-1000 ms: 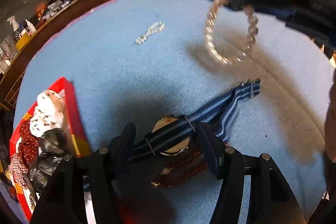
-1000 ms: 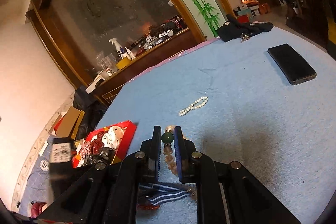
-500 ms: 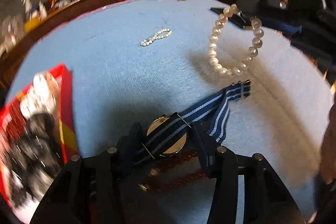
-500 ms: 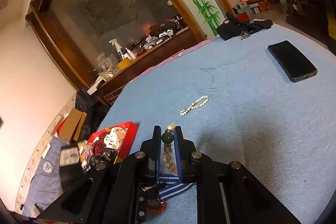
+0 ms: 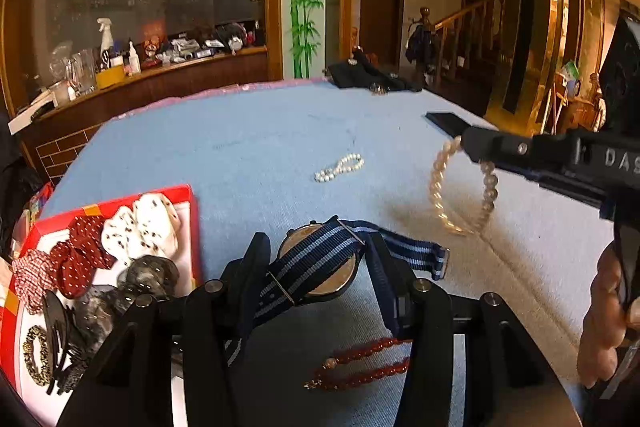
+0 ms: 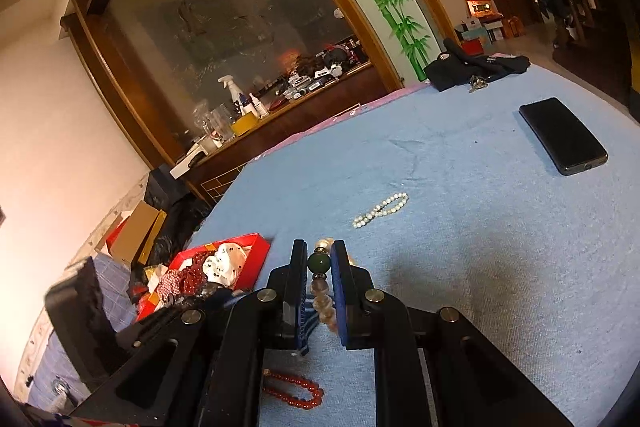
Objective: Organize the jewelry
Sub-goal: 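Lift the pearl bracelet and the blue striped watch with both grippers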
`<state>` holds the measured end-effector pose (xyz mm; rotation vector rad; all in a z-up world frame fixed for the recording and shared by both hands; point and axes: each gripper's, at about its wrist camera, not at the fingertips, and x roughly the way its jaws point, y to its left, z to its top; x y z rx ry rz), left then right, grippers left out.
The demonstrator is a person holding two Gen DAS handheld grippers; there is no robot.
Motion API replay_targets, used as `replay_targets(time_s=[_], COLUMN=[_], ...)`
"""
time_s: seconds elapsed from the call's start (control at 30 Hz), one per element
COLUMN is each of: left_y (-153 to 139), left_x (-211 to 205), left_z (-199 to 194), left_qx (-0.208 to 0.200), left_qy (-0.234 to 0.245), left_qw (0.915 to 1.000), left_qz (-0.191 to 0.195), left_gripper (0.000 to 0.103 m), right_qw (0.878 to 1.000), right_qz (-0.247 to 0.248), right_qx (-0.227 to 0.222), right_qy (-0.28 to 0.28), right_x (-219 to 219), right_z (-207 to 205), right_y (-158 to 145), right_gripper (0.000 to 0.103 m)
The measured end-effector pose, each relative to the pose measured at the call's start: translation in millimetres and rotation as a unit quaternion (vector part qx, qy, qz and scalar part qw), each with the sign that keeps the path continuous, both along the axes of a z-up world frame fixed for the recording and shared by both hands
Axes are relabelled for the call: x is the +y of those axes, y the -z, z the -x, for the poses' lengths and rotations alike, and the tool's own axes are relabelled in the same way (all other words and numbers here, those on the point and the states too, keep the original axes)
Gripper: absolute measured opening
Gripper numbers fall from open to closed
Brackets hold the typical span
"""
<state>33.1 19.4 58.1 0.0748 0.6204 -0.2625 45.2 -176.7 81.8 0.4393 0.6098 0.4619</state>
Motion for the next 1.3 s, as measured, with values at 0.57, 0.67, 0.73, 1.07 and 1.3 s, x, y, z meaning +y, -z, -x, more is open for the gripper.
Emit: replay_targets(time_s=[0.57,0.67,0.73,1.07,1.3], left_y=[-18.3,-20.4,-21.6,-24.2,-33.5], left_x=[8.0,9.4,10.3,13.3,22.3], left_z=[12.9,15.1,16.2,17.4,22.8], left_qx=[-0.042,-0.046,-0.048,-0.049,-0.057], left_qy=[-0.016,-0.018,-0.019,-0.019,-0.024], left_qw=[0.999,0.9988,0.9987,0.9986,0.9979], left_qz=[-0.006,-0.005,-0.004,0.0,0.017], left_gripper=[0.048,0.048,0.048,0.048,0.048], right_qw=[1.0,1.0,1.0,1.0,1.0], right_qz=[0.012,0.013,0.015,0.021,0.019], right_qx=[-0.003,-0.004,-0.004,-0.003,0.003], right_qy=[-0.009,-0.012,-0.014,-0.017,-0.016], right_x=[8.8,10.3,12.2,16.4,18.8], right_z=[1.3,0.5,0.6,0.2,0.2], right_y=[1.6,1.8,2.0,4.2,7.8], right_gripper=[0.013,0.013,0.013,0.013,0.013])
